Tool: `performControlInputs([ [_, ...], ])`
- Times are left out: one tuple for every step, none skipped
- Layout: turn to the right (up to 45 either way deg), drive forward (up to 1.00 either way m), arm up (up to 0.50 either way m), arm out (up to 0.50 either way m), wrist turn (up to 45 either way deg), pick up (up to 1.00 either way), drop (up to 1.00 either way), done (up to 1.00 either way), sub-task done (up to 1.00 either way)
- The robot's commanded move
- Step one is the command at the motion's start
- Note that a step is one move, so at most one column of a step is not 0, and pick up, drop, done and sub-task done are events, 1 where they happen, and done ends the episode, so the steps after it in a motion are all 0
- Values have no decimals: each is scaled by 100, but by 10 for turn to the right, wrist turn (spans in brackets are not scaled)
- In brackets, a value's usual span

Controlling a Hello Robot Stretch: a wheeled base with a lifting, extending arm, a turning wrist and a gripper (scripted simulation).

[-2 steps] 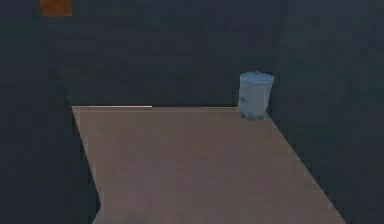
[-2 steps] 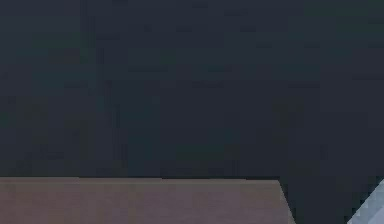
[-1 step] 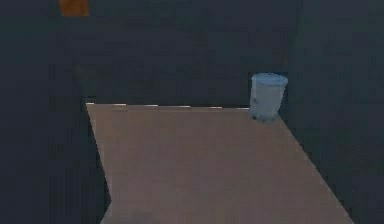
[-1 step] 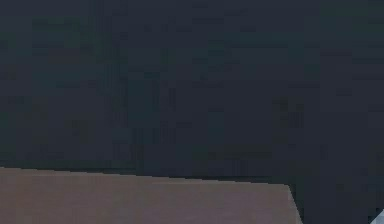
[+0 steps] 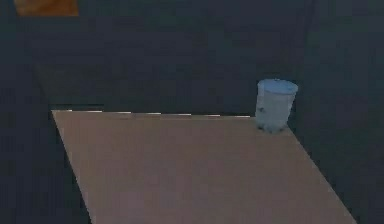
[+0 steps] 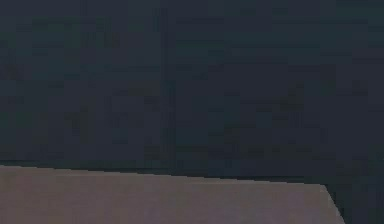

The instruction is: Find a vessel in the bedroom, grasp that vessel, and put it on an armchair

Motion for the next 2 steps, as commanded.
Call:
performControlInputs([
  [-60,0,0,0,0,0,0,0,0],
  [0,100,0,0,0,0,0,0,0],
])
